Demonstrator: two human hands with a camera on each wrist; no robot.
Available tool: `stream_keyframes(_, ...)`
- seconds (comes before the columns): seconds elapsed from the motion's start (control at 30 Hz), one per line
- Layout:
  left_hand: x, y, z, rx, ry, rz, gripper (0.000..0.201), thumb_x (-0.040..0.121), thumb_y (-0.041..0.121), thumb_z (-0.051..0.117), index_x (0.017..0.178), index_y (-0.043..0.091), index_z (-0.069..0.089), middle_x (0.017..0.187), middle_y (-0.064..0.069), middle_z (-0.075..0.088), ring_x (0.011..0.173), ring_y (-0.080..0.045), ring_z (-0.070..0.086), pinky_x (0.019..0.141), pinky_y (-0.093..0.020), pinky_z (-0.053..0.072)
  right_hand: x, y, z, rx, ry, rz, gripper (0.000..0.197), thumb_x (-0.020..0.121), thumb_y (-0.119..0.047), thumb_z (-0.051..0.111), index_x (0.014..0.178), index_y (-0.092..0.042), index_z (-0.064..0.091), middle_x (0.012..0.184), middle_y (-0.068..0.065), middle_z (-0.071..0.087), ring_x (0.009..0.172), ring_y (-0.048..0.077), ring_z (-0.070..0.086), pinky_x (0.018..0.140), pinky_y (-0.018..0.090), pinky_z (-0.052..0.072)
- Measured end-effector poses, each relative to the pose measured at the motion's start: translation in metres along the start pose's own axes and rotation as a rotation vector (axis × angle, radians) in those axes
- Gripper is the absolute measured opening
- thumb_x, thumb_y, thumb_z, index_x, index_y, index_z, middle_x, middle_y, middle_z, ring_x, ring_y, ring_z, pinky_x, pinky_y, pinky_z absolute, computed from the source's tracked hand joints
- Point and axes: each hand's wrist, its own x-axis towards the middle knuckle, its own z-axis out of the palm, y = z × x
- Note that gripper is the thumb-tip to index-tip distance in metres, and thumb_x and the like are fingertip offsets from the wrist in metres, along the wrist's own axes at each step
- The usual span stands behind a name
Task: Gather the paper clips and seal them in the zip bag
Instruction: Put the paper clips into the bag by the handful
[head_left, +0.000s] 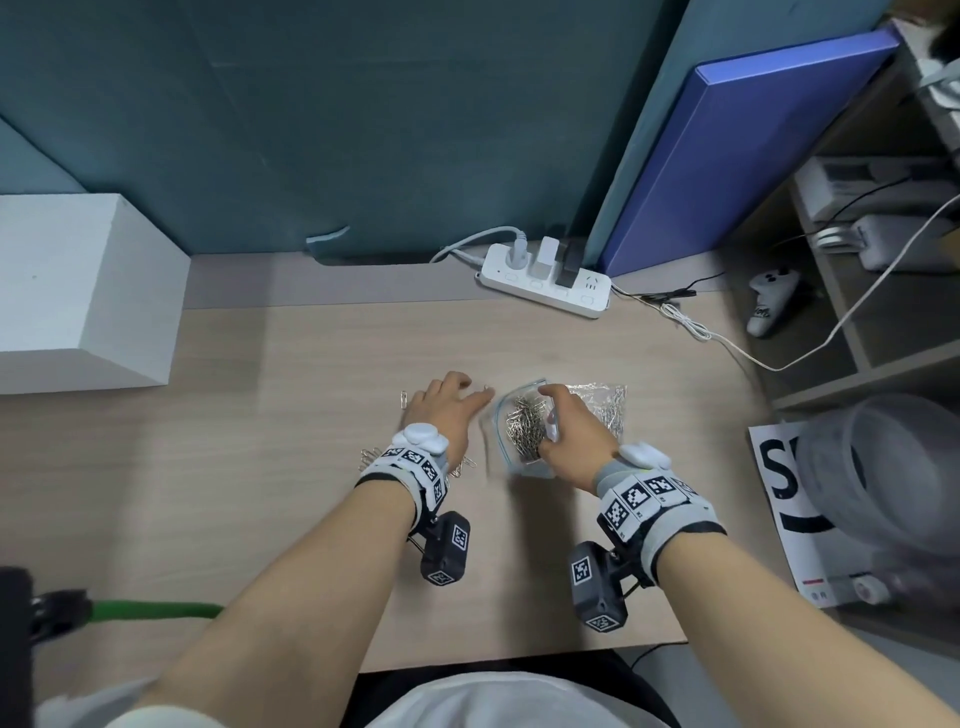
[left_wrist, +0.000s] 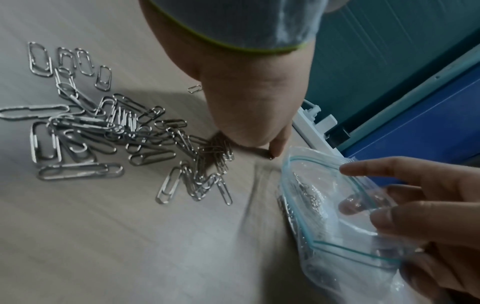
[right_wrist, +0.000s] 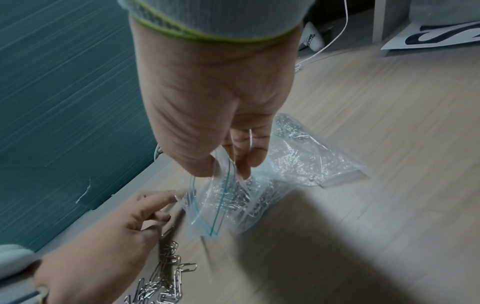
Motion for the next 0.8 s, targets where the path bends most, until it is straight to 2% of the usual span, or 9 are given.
stream_keyframes(0.1,-0.005,-0.005,0.003,-0.039,0.037,0.018,0.058,0.087,0.012,0.059,0.136,0.043,0.057,0.144,0.002,0.046,0.126,-0.026,0.047,0.097,-0.04,0.043,0.002,0.0,0.0,-0.011,-0.007,0.002,0.072,0.083,-0.012,0.06,0.146,-0.033,0.031,0.14,0.005,0.049,0.101,0.03,0.063,0.09,0.041,0.052)
stream_keyframes(0.17,-0.013,-0.009,0.005,-0.084,0.096,0.007,0.037,0.092,0.022,0.062,0.125,0.04,0.066,0.134,0.004,0.054,0.118,-0.025,0.053,0.092,-0.04,0.046,0.004,-0.002,0.001,-0.013,-0.012,-0.002,0.073,0.083,-0.012,0.06,0.147,-0.032,0.031,0.14,0.005,0.049,0.101,0.028,0.063,0.089,0.04,0.052)
stream_keyframes(0.23,-0.024,-0.017,0.006,-0.112,0.103,0.005,0.029,0.09,0.031,0.068,0.118,0.034,0.069,0.127,0.005,0.057,0.112,-0.025,0.054,0.09,-0.041,0.048,0.004,-0.008,0.002,-0.01,-0.021,-0.015,0.074,0.083,-0.012,0.06,0.148,-0.03,0.031,0.141,0.006,0.05,0.104,0.027,0.062,0.09,0.038,0.051)
stream_keyframes(0.37,-0.04,-0.026,0.01,-0.108,0.061,0.012,0.029,0.085,0.036,0.074,0.112,0.028,0.068,0.119,0.005,0.059,0.107,-0.026,0.054,0.088,-0.04,0.047,0.005,-0.016,0.005,-0.016,-0.019,-0.029,0.073,0.084,-0.01,0.059,0.15,-0.026,0.031,0.143,0.007,0.049,0.107,0.029,0.06,0.088,0.036,0.048)
stream_keyframes(0.47,-0.048,-0.028,0.013,-0.095,0.088,-0.017,0.024,0.086,0.043,0.073,0.103,0.027,0.066,0.113,0.005,0.059,0.105,-0.024,0.054,0.086,-0.039,0.045,0.004,-0.021,0.01,-0.014,-0.026,-0.046,0.072,0.084,-0.01,0.059,0.149,-0.025,0.032,0.14,0.008,0.05,0.105,0.029,0.06,0.088,0.036,0.049)
stream_keyframes(0.6,-0.052,-0.016,0.021,-0.109,0.128,-0.013,0.038,0.078,0.053,0.075,0.106,0.031,0.062,0.113,0.006,0.057,0.104,-0.021,0.051,0.088,-0.039,0.044,0.001,-0.023,0.018,-0.008,-0.024,-0.049,0.071,0.084,-0.009,0.059,0.148,-0.025,0.034,0.133,0.007,0.052,0.104,0.026,0.059,0.089,0.033,0.047)
stream_keyframes(0.7,-0.052,-0.007,0.022,-0.091,0.12,-0.017,0.026,0.081,0.042,0.076,0.101,0.033,0.062,0.111,0.007,0.054,0.103,-0.022,0.051,0.084,-0.038,0.043,0.0,-0.023,0.02,-0.007,-0.019,-0.05,0.071,0.083,-0.01,0.06,0.148,-0.026,0.034,0.131,0.007,0.053,0.104,0.027,0.06,0.091,0.035,0.048)
stream_keyframes(0.8,-0.055,-0.012,0.019,-0.058,0.12,-0.031,0.01,0.088,0.028,0.068,0.093,0.031,0.06,0.106,0.007,0.054,0.099,-0.023,0.052,0.082,-0.038,0.042,-0.002,-0.024,0.02,-0.002,-0.028,-0.053,0.071,0.084,-0.009,0.06,0.148,-0.025,0.035,0.13,0.007,0.053,0.104,0.027,0.059,0.091,0.036,0.049)
